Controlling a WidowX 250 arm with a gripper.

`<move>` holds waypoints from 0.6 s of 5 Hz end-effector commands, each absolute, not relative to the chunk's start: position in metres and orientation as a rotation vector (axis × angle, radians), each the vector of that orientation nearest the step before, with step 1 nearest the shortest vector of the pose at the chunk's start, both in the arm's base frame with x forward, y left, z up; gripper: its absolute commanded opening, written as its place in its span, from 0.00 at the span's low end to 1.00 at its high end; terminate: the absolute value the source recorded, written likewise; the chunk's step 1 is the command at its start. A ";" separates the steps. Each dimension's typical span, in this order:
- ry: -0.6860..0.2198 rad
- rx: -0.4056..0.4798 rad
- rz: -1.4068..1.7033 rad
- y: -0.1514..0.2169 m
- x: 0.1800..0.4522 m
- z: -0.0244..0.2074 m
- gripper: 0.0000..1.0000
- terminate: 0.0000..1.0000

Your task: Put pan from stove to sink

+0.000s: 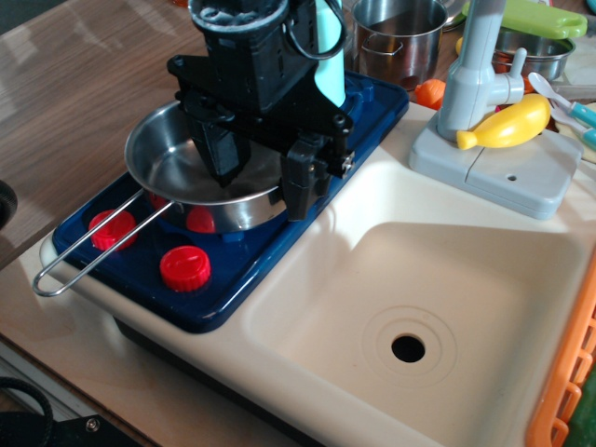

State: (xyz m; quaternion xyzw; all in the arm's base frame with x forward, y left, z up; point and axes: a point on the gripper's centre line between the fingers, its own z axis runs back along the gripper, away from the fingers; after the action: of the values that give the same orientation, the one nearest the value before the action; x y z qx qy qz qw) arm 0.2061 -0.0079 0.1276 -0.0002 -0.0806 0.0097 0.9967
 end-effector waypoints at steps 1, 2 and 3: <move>-0.194 0.023 0.018 -0.015 0.210 0.133 0.00 0.00; -0.207 0.032 0.012 -0.023 0.212 0.136 0.00 0.00; -0.204 0.048 0.025 -0.040 0.216 0.144 0.00 0.00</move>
State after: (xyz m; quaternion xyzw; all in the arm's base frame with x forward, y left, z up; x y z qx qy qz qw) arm 0.2112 -0.0512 0.1382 0.0371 -0.0859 0.0172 0.9955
